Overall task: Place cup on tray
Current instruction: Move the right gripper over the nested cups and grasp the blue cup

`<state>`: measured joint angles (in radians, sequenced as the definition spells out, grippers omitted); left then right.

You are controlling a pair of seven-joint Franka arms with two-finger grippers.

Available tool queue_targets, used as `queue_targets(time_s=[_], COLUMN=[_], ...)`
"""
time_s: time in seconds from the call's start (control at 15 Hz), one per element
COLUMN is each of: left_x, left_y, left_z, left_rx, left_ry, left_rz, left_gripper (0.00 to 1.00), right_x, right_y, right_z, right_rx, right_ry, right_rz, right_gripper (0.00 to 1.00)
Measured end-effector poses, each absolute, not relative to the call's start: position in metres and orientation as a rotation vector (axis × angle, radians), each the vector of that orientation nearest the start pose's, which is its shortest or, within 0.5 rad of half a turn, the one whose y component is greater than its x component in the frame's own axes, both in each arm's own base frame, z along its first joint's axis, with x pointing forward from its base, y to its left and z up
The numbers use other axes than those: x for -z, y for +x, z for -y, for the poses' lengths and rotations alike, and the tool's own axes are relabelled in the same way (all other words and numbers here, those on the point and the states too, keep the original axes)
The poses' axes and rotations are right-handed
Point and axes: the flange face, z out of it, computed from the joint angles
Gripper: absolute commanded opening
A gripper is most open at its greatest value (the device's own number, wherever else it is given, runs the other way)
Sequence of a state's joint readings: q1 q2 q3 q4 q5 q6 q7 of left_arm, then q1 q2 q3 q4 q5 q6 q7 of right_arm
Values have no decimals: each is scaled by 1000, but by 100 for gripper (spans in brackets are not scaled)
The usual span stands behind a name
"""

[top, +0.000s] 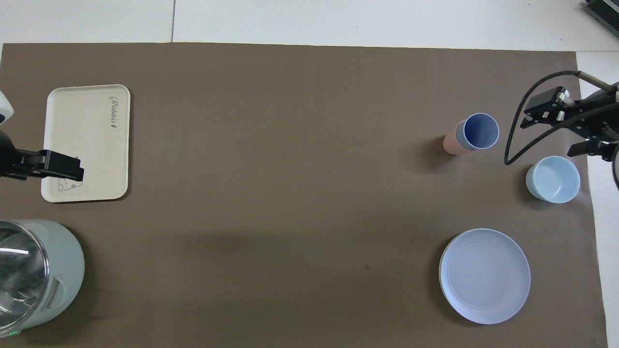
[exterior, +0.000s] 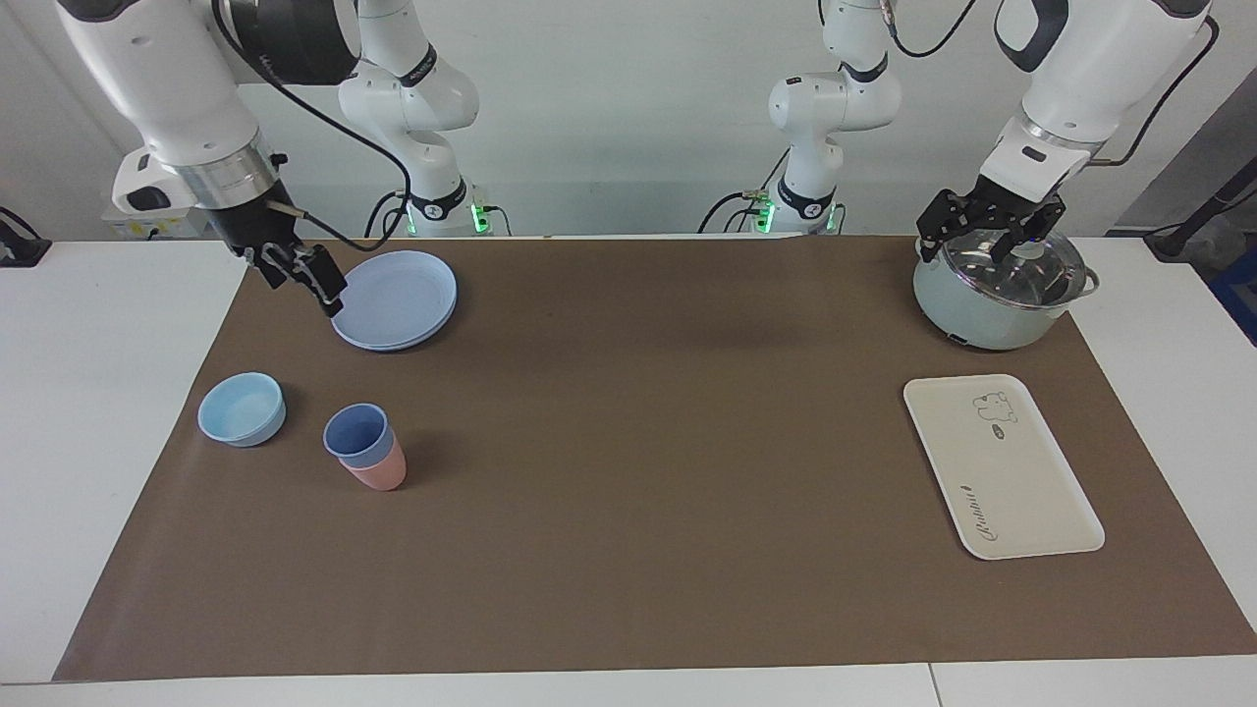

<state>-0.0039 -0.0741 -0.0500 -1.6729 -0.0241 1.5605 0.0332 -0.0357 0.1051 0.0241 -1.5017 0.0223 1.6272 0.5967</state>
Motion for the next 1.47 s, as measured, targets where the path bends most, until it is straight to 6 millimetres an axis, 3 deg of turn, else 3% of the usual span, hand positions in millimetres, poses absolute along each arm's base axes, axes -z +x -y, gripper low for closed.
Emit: queue_targets(time_s=[0.53,1.0,1.2,1.47], left_x=[-616,-616,-616,-616], left_y=[528,528,528,528], left_z=[32,32,32,32], left_rx=[-61,-61,-61,-61], left_ry=[-3158,-3158,-3158,-3158], left_rz=[-137,-137,-137,-137], left_gripper=[100,100,100,100], right_x=[-481,-390,-358,-342], right_y=[662,698,704,707], right_z=[89,129,133,117], right_rx=[-193,-331,-394,-459], right_ry=[-2682,-2452,-2380,-2305], right_rz=[-1302,-1448,-1483,-1487], right_gripper=[98,98,98,98])
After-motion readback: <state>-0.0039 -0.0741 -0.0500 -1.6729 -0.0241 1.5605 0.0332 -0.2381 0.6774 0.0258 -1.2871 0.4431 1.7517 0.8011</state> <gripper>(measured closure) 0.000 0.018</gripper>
